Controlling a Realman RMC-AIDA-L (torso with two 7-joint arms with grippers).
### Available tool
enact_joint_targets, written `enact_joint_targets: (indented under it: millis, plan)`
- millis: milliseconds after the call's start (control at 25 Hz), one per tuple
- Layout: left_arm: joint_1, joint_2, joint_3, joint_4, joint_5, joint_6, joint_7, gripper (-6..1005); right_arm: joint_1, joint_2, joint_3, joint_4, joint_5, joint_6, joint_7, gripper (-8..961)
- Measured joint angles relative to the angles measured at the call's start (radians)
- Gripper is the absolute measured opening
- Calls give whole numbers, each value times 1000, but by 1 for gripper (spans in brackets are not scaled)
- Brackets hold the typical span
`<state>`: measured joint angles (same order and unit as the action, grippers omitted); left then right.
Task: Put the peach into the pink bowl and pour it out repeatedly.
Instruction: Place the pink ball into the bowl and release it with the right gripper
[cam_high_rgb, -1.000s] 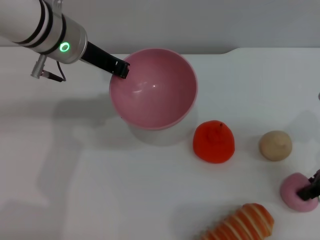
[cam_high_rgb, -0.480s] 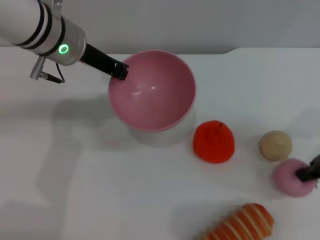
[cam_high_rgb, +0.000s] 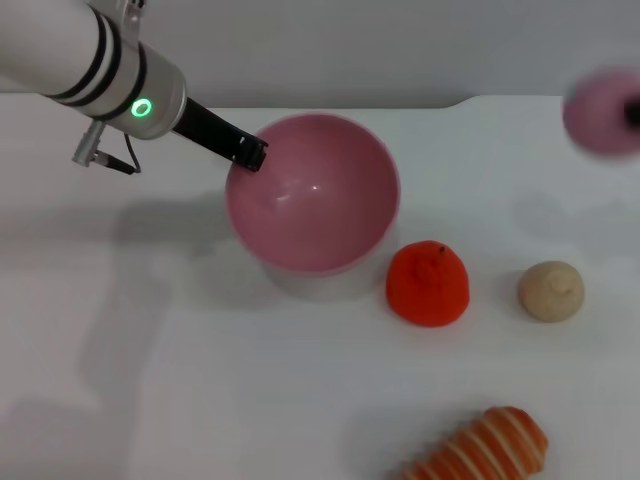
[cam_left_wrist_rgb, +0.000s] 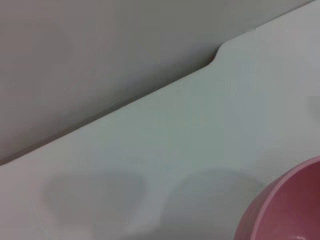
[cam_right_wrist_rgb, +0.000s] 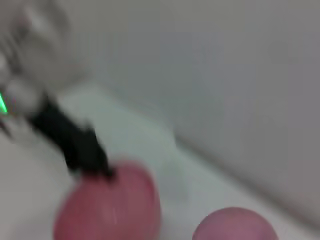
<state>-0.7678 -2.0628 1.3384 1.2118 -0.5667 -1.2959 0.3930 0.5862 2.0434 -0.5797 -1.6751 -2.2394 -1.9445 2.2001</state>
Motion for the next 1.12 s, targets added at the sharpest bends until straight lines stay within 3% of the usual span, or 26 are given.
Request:
enact_joint_targets:
  millis: [200, 320, 560, 880, 1120]
  plan:
    - [-2, 0, 10, -3, -26, 0, 0, 53, 6, 1, 20, -37, 208, 26, 22, 36]
    - [-2, 0, 21, -2, -58, 7, 0, 53, 16, 16, -71, 43, 216, 93, -2, 36]
    - [-3, 1, 22, -3, -65, 15, 0, 54, 45, 18, -252, 259, 217, 258, -64, 41]
    - [-5, 1, 24, -6, -65, 27, 0, 54, 68, 21, -302, 337, 224, 333, -98, 60]
    - [-5, 3, 25, -10, -65, 30, 7, 54, 56, 21, -290, 331, 237, 340, -98, 267]
